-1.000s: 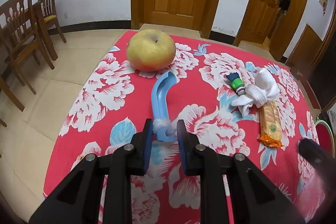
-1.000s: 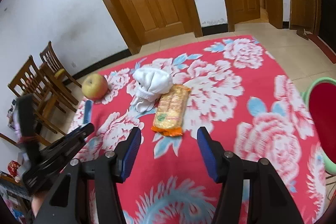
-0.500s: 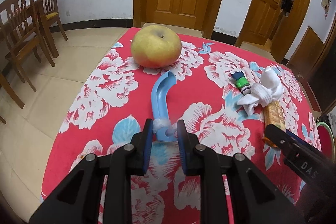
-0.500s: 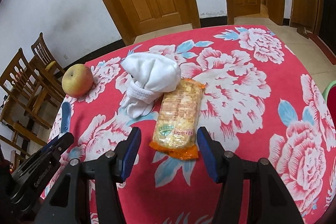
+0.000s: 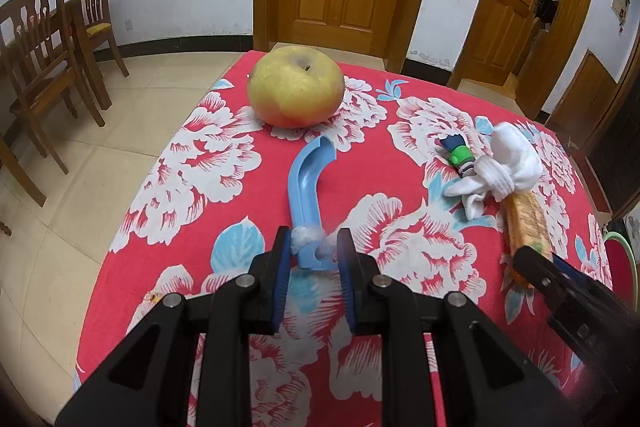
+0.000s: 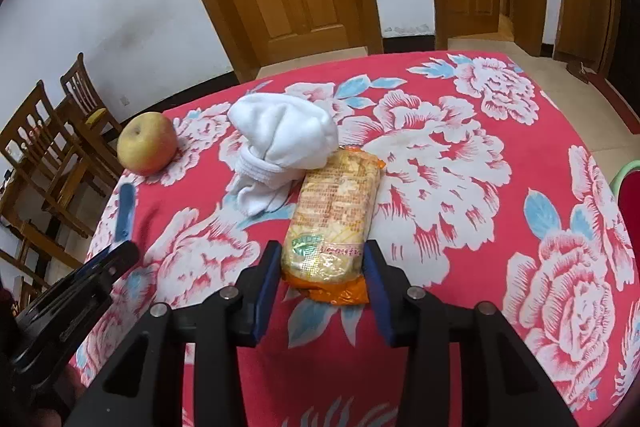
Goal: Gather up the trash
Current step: 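Carry the snack bag toward the bucket with the right tool while the left tool holds the tube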
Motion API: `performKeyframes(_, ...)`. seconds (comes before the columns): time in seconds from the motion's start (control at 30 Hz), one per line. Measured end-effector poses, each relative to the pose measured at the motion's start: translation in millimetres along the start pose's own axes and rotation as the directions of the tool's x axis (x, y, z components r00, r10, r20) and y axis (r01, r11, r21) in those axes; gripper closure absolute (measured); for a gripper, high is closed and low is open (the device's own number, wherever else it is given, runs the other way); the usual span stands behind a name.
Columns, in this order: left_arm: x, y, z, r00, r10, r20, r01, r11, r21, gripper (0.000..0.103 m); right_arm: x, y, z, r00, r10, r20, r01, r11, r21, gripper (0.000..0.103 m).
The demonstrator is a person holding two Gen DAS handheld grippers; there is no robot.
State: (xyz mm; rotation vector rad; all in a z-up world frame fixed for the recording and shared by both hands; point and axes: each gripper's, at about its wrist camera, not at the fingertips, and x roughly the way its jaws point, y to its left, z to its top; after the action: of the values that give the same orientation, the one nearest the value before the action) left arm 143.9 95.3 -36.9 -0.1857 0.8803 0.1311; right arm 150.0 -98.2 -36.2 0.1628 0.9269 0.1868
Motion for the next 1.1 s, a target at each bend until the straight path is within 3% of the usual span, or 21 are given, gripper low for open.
performKeyframes(0.5,-17,-21,-7,0.999,-0.044,0.005,0.044,0.998,0.043,0.081,-64,-39,-21,0.999,0.013,0.052,-0.014,1.000,0.018,0.059)
performKeyframes(0.77,-40,-47,-14,0.993,-0.119,0.002,0.118,0.990,0.076,0.081,-99,-82,-35,0.995,-0.017,0.098,0.007,0.995,0.101,0.059)
performKeyframes(1.1,-63,-98,-21,0.977,-0.213,-0.019,0.213,0.966,0.143,0.081,-138,-155,-52,0.982,-0.111,0.153,0.070,0.965,0.253,0.059)
